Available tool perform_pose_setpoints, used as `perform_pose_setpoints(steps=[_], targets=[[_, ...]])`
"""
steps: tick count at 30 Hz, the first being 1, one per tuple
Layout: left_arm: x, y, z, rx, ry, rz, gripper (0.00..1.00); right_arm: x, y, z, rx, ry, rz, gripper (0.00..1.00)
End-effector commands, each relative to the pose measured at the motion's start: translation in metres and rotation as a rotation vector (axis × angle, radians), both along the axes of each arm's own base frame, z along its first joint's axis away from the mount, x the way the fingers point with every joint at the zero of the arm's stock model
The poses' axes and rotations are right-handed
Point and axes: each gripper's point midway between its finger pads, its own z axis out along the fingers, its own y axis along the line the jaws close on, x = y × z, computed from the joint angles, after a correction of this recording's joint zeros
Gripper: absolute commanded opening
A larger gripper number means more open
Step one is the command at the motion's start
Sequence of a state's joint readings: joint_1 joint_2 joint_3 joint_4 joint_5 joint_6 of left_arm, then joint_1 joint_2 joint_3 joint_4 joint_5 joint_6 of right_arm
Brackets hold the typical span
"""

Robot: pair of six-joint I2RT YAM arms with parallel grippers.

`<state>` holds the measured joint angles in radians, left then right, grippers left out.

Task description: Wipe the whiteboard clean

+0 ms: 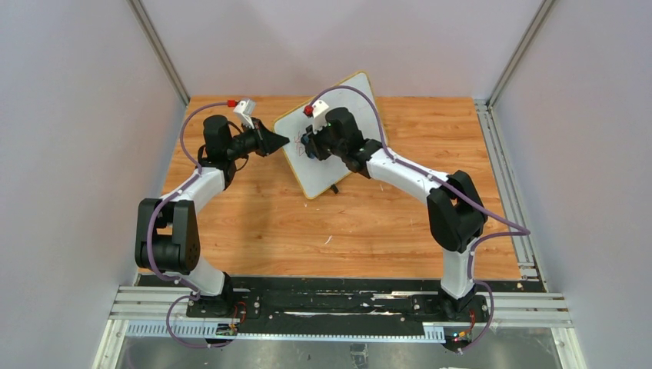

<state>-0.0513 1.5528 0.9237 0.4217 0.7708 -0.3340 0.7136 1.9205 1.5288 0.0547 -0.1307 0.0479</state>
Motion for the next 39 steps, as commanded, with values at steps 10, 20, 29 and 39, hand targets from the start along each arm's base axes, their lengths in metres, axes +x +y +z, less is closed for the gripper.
perform_pose_setpoints(steps=[10,20,29,39], targets=[[-0.003,0.008,-0.038,0.159,-0.022,-0.010,0.00,0.007,0.009,-0.002,-0.052,-0.050,0.003,0.01],[-0.003,0.008,-0.039,0.160,-0.021,-0.012,0.00,0.061,-0.044,0.018,-0.067,-0.091,-0.119,0.01],[-0.003,0.008,-0.039,0.161,-0.023,-0.010,0.00,0.080,-0.047,0.035,-0.068,-0.101,-0.122,0.01],[-0.003,0.008,-0.038,0.164,-0.024,-0.007,0.00,0.040,0.002,0.023,-0.038,-0.068,-0.015,0.01]])
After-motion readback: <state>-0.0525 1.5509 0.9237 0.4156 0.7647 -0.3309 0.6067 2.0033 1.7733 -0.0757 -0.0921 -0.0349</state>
